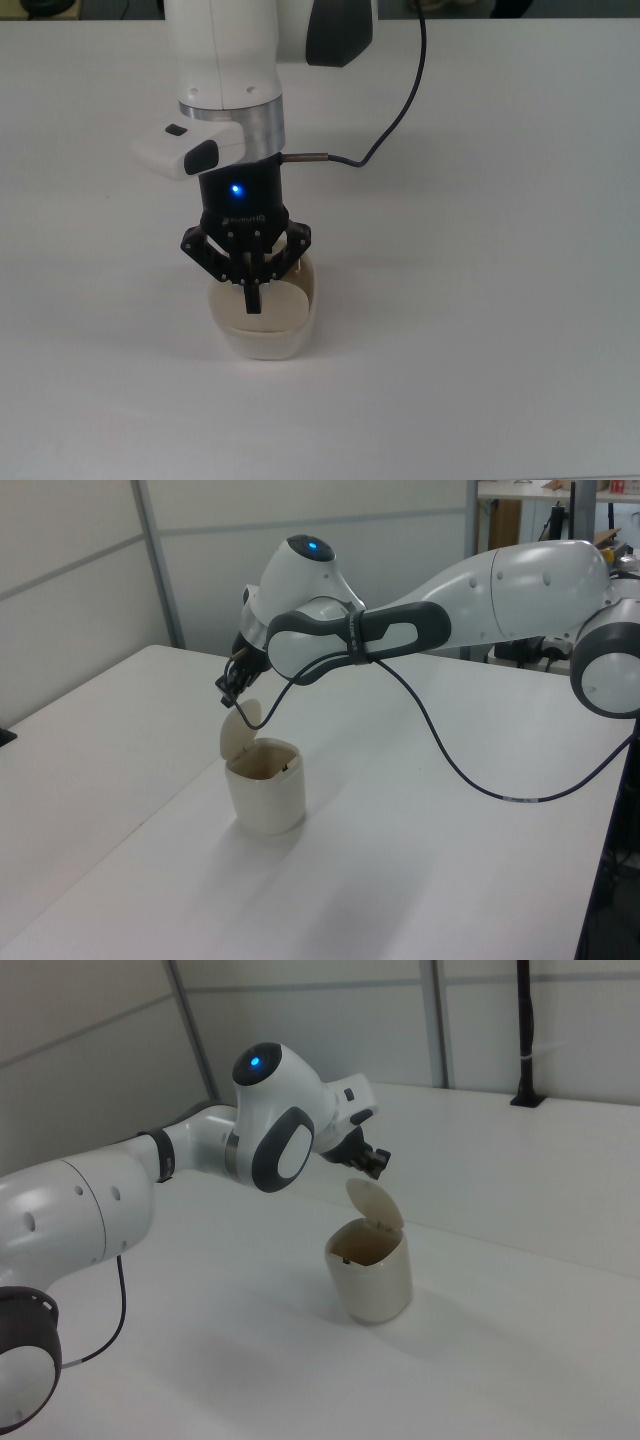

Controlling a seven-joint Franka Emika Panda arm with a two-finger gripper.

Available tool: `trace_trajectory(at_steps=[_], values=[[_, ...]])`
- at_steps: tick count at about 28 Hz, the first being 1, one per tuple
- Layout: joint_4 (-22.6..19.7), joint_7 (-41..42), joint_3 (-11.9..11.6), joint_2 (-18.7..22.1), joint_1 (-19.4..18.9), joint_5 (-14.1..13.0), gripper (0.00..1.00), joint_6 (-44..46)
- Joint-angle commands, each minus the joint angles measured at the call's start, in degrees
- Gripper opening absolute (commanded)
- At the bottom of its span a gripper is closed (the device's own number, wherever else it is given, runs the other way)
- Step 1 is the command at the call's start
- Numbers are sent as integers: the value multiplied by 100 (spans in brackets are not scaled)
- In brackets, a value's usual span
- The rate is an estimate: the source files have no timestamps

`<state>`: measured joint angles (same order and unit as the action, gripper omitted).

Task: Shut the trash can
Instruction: 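Push the lid forward and down onto the can's rim with the gripper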

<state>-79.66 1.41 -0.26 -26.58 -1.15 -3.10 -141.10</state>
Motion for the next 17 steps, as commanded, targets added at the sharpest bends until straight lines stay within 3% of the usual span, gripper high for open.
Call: trace_trajectory(at_steps=[1,17], values=[[-58,351,17,118,-34,-24,0,609],[-182,746,0,198,-16,2,0,1971]])
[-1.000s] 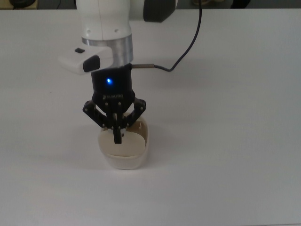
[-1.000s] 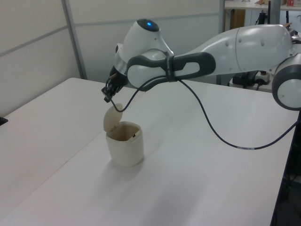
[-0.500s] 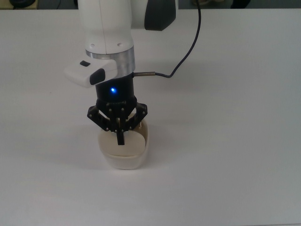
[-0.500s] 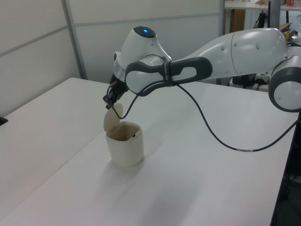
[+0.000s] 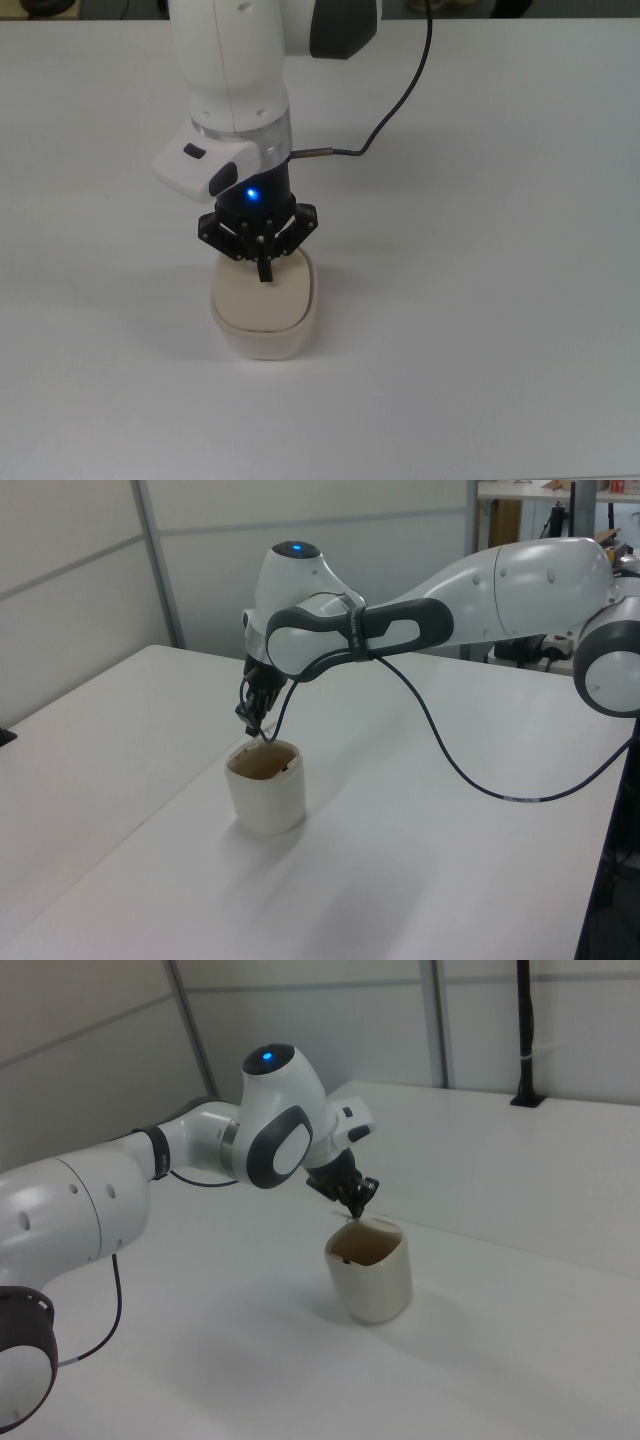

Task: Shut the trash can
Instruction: 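Push the lid forward and down onto the can's rim with the gripper, then lift the gripper up away from the closed lid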

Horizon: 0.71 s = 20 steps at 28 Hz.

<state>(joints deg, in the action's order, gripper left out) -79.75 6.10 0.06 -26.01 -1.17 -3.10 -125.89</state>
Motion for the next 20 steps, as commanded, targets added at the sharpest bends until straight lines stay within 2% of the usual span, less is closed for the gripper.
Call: trace_trajectory(at_steps=[1,9,20], values=[[-181,304,-41,132,-15,2,0,513],[-480,331,-59,97,-14,28,0,583],[-507,331,-59,-132,-6,107,0,575]])
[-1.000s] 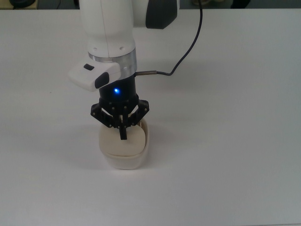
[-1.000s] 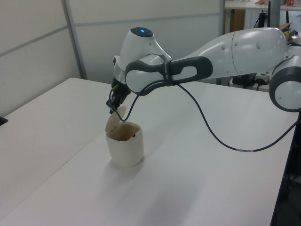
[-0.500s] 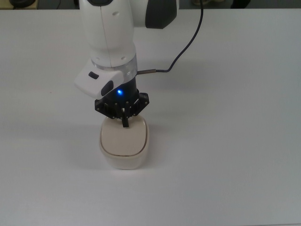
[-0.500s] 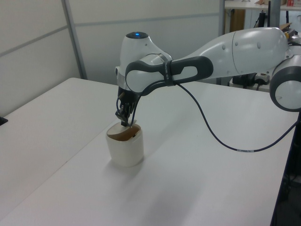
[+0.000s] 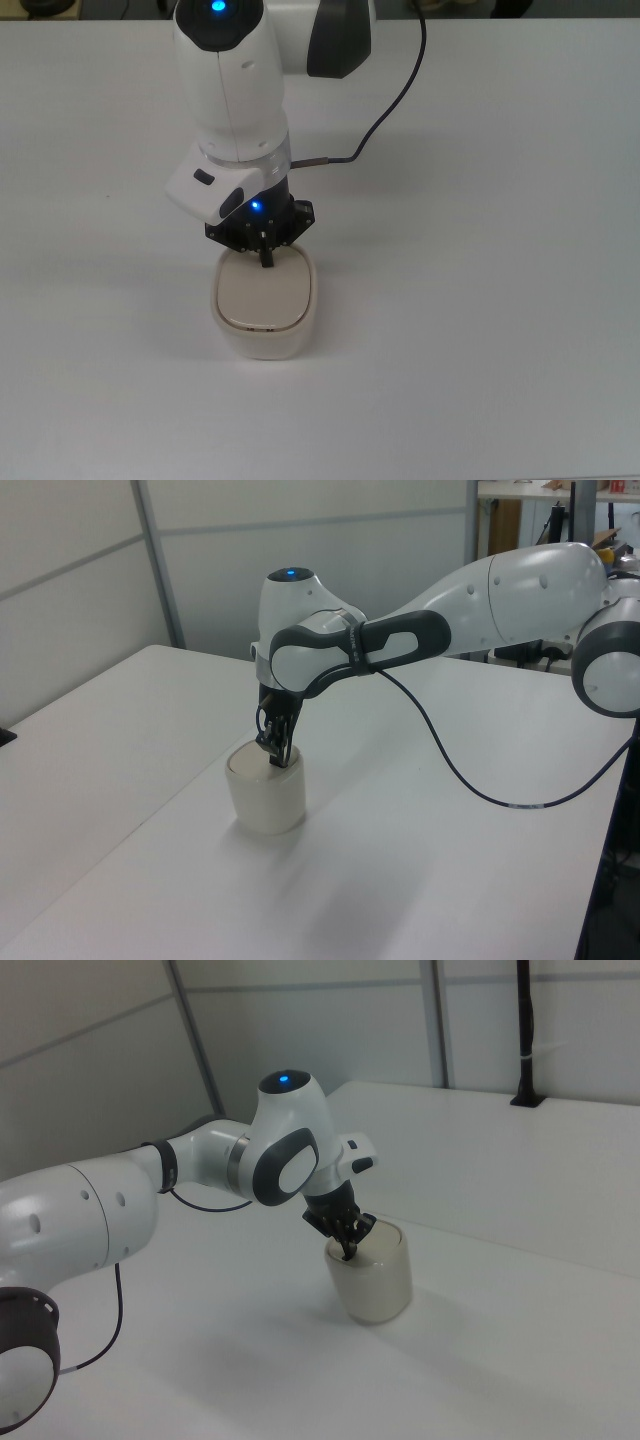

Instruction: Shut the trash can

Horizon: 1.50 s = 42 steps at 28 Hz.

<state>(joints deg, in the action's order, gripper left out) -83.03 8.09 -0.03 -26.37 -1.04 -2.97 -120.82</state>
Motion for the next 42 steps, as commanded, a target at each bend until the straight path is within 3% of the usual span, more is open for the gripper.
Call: trace_trajectory(at_steps=[1,13,23,28,31,34,35,36,39,42], values=[[-178,140,-49,-96,-10,95,0,68],[-90,114,-67,238,78,-239,0,77],[156,123,-102,440,95,-204,2,498],[156,123,-216,554,95,-107,24,841],[156,105,-260,607,86,-11,45,1148],[147,96,-251,651,78,261,70,1499],[156,88,-234,668,60,427,91,1753],[156,87,-234,677,34,516,100,1877],[156,87,-190,704,7,788,100,2141],[156,87,-172,783,-10,895,100,2204]])
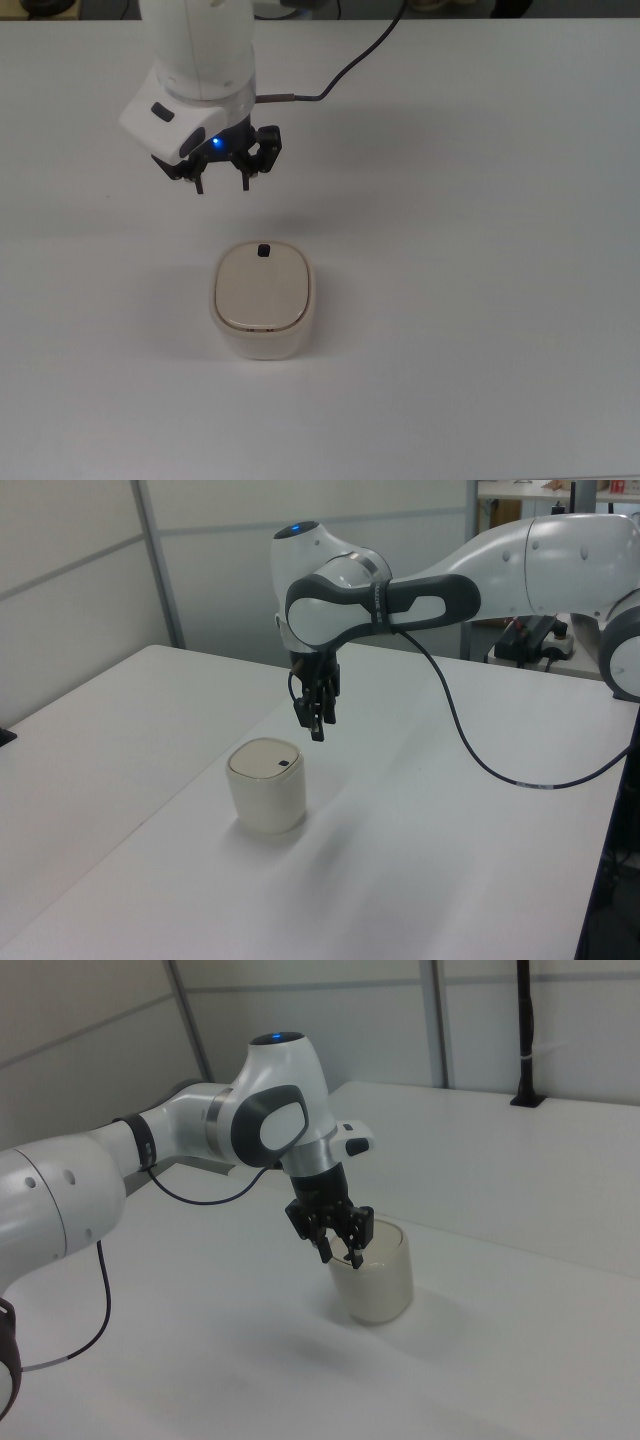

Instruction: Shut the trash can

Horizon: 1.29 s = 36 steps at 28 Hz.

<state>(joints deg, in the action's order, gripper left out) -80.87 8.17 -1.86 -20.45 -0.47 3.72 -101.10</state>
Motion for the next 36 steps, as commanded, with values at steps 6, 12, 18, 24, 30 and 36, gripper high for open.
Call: trace_trajectory(at_steps=[6,12,18,24,30,36], values=[[-61,70,19,173,-85,217,100,222],[-96,70,19,147,-94,147,100,222],[-96,79,19,112,-85,76,100,178],[-96,61,10,59,-77,-100,100,170],[-79,53,10,67,-59,-91,100,187],[-78,53,-17,85,-50,-91,100,214]])
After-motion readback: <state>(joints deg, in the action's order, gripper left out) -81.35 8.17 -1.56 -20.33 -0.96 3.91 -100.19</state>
